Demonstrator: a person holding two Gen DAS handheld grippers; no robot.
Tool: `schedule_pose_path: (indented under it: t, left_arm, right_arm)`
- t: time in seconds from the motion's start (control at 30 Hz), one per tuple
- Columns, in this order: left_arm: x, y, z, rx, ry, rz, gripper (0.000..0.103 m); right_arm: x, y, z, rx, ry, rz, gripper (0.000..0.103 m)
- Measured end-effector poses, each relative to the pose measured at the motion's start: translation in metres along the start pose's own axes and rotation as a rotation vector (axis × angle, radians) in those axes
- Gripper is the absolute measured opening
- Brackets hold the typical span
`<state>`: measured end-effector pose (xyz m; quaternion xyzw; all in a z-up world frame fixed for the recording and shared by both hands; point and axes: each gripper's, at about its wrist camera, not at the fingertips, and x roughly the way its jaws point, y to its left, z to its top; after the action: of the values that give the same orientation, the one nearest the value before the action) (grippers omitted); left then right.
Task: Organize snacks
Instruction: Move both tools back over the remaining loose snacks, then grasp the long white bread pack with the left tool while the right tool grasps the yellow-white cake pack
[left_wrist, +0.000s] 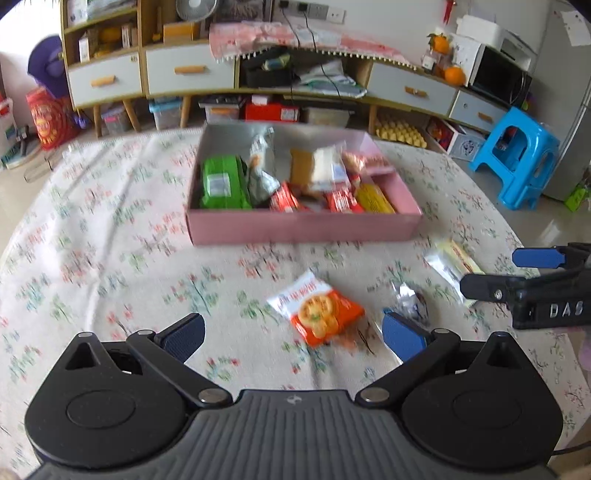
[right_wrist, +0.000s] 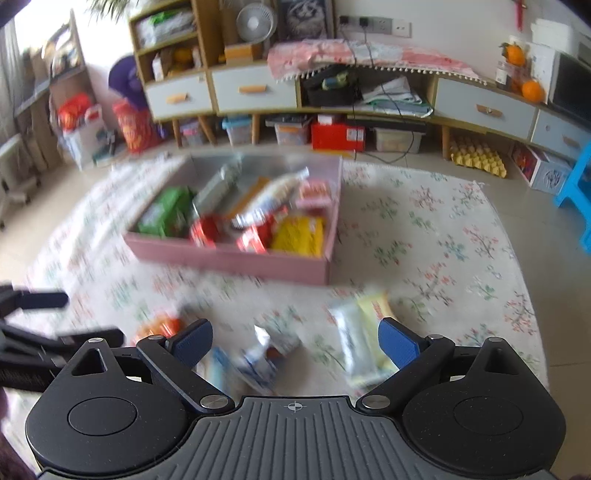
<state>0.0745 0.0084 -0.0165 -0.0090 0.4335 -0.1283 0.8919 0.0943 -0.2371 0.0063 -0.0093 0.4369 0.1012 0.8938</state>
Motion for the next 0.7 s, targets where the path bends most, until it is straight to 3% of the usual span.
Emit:
schedule_pose_path:
  t: [0.33, 0.53, 0.7]
  left_arm:
    - [0.009, -0.024, -0.038, -0.005, 0.022, -0.064, 0.102]
    - [0.021, -0.047, -0.043, -0.038, 0.052, -0.07, 0.102]
    - [0.032, -0.063, -0.04, -0.023, 0.028, -0.028, 0.1]
  right_arm:
    - [0.01, -0.022, -0.054, -0.201, 0.046, -0.01, 0.098]
    - [0.025, -0.036, -0.071, -0.214, 0.093, -0.018, 0.098]
    - [0.035, -0.048, -0.068, -0.158, 0.074, 0.019, 0.103]
